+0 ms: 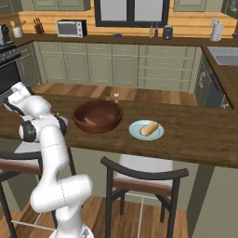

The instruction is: Place one bun and one sausage from the bowl on each plate.

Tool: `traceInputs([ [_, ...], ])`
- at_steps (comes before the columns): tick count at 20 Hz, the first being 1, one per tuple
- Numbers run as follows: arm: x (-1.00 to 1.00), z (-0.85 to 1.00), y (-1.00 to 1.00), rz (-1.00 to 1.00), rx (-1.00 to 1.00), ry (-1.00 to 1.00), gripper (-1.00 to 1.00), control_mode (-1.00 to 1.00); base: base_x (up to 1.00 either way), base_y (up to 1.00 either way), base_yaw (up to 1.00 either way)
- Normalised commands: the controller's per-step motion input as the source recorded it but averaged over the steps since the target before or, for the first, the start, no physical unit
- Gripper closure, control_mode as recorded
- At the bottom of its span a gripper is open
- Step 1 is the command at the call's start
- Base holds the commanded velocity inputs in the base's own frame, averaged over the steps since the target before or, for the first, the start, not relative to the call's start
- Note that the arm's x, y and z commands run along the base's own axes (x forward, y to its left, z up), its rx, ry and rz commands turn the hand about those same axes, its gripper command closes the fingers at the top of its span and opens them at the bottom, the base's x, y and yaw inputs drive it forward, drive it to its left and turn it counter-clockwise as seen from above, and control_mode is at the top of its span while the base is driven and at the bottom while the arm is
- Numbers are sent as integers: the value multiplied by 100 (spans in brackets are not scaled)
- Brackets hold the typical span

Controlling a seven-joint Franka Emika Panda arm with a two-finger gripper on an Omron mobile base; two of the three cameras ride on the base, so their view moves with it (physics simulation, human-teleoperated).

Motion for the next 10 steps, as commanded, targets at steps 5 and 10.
traceInputs([
  [5, -7, -18, -26, 5, 0, 0, -100, -100, 0, 0, 0],
  [10, -26, 10, -26, 2, 0, 0, -100, -100, 0, 0, 0],
])
